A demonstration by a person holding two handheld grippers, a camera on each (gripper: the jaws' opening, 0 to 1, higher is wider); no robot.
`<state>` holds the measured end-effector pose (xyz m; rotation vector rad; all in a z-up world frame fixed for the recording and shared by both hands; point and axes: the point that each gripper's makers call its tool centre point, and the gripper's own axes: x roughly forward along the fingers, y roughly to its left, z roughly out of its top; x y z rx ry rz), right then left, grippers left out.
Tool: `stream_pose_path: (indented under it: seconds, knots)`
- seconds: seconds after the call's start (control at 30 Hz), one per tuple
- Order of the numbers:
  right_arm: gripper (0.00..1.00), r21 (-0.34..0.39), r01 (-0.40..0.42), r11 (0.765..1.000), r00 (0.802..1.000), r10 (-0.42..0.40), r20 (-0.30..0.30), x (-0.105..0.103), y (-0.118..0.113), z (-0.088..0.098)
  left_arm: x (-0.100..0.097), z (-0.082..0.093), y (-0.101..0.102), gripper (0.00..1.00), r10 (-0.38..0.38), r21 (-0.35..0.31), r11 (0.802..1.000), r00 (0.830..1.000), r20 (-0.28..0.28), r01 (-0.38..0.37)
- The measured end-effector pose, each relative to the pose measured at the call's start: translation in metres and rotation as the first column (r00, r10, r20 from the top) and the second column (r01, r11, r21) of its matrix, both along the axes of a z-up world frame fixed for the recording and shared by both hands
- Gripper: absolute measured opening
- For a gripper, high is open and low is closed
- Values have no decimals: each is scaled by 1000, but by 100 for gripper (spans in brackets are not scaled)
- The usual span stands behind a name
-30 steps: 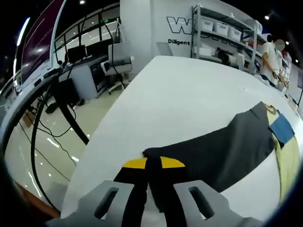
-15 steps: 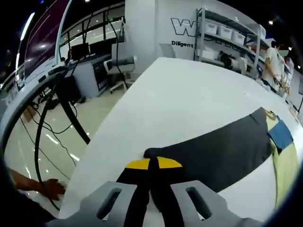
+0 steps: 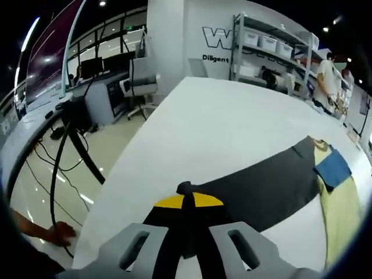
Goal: Fold the garment on the visible template until the final outline fits inside the template.
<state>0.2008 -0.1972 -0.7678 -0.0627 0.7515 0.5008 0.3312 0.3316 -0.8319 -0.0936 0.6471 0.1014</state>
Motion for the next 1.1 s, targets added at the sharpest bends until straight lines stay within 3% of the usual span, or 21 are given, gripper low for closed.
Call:
stream_pose_path:
  seconds: [0.17, 0.43, 0.77, 1.1]
  knots:
    - [99, 2, -4, 1000, 1000, 4, 3, 0, 0, 2, 3, 9, -23, 1, -66, 10, 998, 998, -21, 66]
    - [99, 6, -9, 1000, 1000, 9, 12, -2, 0, 5, 11, 26, -63, 1, -151, -15, 988, 989, -2, 150]
    - [99, 13, -25, 1000, 1000, 25, 8, -5, 2, 4, 20, 54, -136, 1, -271, -33, 962, 962, 32, 272]
    - [99, 20, -13, 1000, 1000, 13, 11, -8, -3, 4, 25, 66, -181, 1, -331, -55, 941, 943, 46, 333]
